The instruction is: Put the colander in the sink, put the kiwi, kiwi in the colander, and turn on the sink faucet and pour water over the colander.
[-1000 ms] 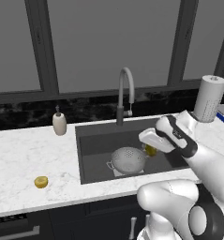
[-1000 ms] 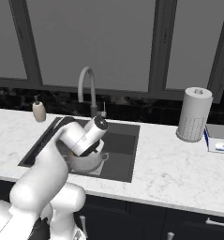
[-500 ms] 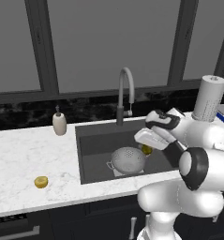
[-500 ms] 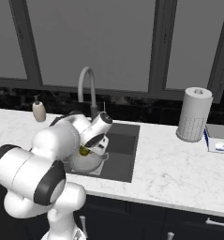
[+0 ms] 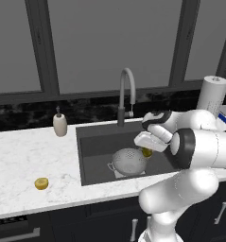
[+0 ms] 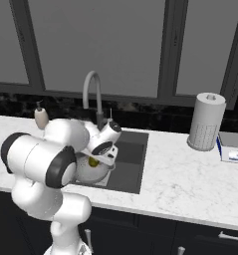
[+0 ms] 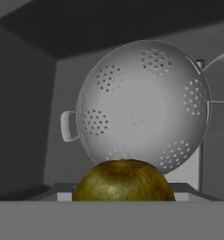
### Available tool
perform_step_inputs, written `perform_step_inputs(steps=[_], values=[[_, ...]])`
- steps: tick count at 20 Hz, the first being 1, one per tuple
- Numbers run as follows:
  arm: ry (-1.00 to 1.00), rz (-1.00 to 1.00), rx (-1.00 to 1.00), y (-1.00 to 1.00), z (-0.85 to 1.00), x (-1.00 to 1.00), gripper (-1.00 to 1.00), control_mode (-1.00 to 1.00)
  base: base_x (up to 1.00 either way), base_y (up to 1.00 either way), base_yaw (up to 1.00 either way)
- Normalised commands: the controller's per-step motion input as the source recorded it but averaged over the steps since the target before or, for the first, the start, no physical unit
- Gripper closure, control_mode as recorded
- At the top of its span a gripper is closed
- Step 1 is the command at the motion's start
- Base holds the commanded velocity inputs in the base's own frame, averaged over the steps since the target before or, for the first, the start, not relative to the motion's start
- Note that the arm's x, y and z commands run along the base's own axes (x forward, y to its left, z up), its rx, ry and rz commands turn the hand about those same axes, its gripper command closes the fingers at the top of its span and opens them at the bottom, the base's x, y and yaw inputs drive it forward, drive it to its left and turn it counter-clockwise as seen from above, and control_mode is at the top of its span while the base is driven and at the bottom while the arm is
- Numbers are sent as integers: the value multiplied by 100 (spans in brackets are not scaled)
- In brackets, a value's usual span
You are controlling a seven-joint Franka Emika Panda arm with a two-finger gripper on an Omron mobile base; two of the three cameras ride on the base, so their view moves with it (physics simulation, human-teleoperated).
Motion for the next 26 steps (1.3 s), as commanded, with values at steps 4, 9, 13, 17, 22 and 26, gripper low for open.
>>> perform_step_inputs(steps=[4, 9, 13, 17, 22, 26], values=[[0, 0, -10, 2, -33, 22, 100, -100, 0, 0, 0], [0, 0, -6, 5, -27, 17, 100, -100, 0, 0, 0], [0, 0, 0, 4, -25, 13, 100, -100, 0, 0, 0], [0, 0, 0, 3, -19, 17, 100, -100, 0, 0, 0], [0, 0, 0, 6, -15, 15, 100, -100, 0, 0, 0], [0, 0, 0, 7, -17, 11, 100, -100, 0, 0, 0]])
